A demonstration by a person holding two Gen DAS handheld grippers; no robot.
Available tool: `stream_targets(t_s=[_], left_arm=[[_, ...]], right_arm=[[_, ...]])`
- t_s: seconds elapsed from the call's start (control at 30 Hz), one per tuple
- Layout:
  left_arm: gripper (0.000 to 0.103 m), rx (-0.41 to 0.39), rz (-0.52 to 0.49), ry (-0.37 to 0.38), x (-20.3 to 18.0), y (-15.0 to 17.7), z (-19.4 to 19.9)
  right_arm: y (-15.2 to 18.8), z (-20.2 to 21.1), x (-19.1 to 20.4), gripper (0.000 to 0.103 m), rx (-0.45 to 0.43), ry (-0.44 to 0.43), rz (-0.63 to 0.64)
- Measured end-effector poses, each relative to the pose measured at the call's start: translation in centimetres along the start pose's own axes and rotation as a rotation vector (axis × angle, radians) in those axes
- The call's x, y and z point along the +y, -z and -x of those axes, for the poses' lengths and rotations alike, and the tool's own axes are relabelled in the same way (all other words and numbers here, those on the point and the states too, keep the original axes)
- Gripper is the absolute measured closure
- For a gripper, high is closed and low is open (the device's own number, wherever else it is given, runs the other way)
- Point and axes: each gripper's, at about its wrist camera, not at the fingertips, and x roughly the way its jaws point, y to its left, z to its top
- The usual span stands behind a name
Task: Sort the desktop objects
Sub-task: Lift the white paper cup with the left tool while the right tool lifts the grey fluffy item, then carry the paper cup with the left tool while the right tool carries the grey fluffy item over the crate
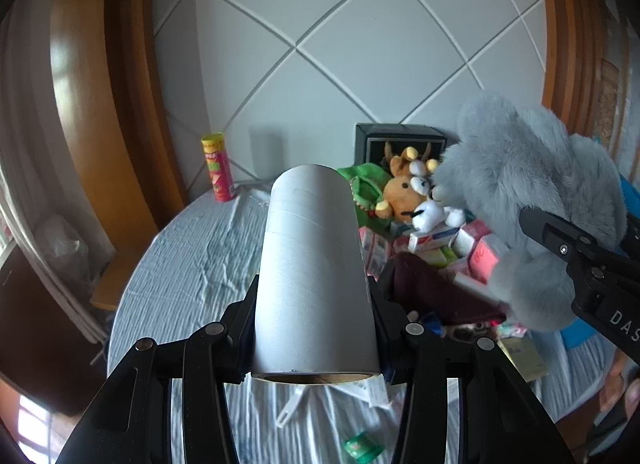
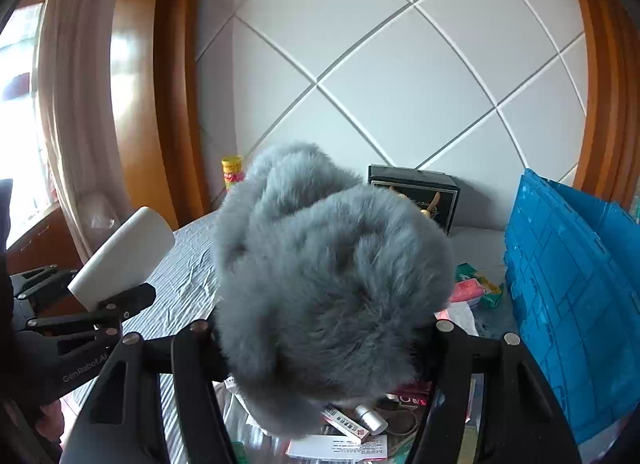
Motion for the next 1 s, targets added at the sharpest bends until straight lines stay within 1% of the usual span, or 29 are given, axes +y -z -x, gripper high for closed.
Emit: stream_targets(t_s=[0.13, 0.2, 0.3, 0.5, 0.6, 0.7, 0.77, 0.87, 1.0], left_arm=[[0.058, -0.024, -0.01, 0.039, -0.8, -0.8, 0.4], [0.058, -0.032, -0.021, 0.046, -1.4, -1.3, 0.7], [0.058, -0.043, -0.033, 0.063, -2.7, -2.1, 1.4], [0.058, -0.083, -0.043, 0.07, -7.2, -3.3, 3.3], [0.058, -0.107, -0.039, 0.067, -10.7, -3.8, 4.4], [0.058, -0.132, -0.024, 0.069, -14.6, -4.6, 5.5], [0.058, -0.145, -0.024, 0.07, -17.9, -5.1, 6.4], [0.058, -0.165, -0.032, 0.076, -23.3, -6.1, 7.7], [0.058, -0.177, -0.066, 0.119, -29.7, -7.8, 9.0]], right_arm=[[-0.5, 1.2, -0.7, 0.041, -0.02, 0.044, -0.003], [-0.8, 2.0, -1.0, 0.041, -0.034, 0.072, 0.001], [-1.4, 3.5, -2.1, 0.041, -0.055, 0.09, -0.013], [-2.8, 7.1, -6.2, 0.041, -0.112, 0.121, -0.026], [-3.3, 9.2, -9.5, 0.041, -0.14, 0.131, -0.023], [-3.6, 11.9, -13.8, 0.041, -0.163, 0.142, -0.014], [-3.8, 13.5, -16.4, 0.041, -0.175, 0.15, -0.007], [-3.6, 16.4, -21.5, 0.041, -0.186, 0.183, 0.015], [-3.6, 19.6, -27.9, 0.041, -0.195, 0.24, 0.001]])
